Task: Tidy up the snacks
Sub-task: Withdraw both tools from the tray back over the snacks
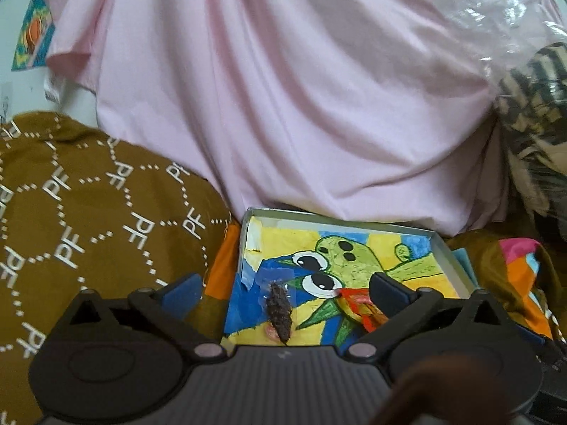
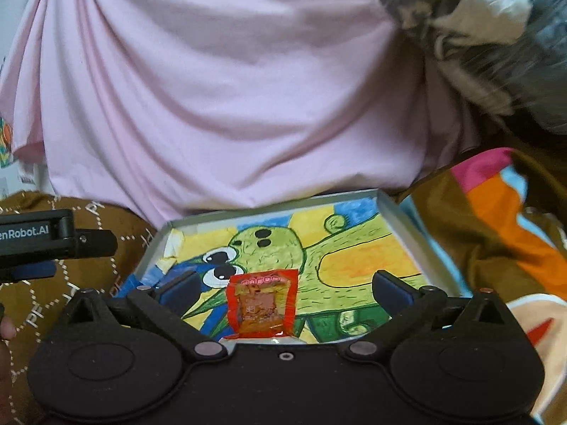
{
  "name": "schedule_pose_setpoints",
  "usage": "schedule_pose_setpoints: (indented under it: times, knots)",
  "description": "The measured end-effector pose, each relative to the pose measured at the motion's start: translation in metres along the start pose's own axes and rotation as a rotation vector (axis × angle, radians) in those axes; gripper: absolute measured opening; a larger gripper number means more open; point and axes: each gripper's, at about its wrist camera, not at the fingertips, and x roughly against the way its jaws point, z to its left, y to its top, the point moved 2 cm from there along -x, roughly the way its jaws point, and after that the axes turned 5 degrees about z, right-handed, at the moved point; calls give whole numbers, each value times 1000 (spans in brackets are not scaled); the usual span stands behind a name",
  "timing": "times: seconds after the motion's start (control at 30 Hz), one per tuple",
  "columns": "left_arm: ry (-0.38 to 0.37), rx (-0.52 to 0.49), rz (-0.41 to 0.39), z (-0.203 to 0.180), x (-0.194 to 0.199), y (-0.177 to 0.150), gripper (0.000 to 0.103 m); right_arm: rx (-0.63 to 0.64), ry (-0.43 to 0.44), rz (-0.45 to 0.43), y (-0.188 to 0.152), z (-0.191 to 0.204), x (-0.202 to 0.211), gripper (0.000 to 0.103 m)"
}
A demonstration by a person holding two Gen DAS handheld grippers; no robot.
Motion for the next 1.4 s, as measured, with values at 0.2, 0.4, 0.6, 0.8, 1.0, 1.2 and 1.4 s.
schedule_pose_setpoints:
  times: [0.2,0.4,0.6,0.8,1.0,1.2,1.4]
  knots:
    - [17,-35,-20,-4,43,-8,103,4,-2,-30,-2,1,48,102]
    - [50,-75,-22,0,83,-25,103,40,-16,-55,-14,1,98,102]
    - [57,-103,27,8,114,-53,103,28,2,-27,-33,-6,136,102]
    - [55,-132,76,9,137,-77,103,37,0,36,-55,-11,166,102]
    - [60,-129,179,13,151,-106,103,43,-6,129,-75,-16,185,102]
    - [62,-97,311,20,153,-130,103,43,2,237,-95,-19,197,102]
    - [41,-91,404,21,152,-148,103,72,-6,325,-106,-16,197,102]
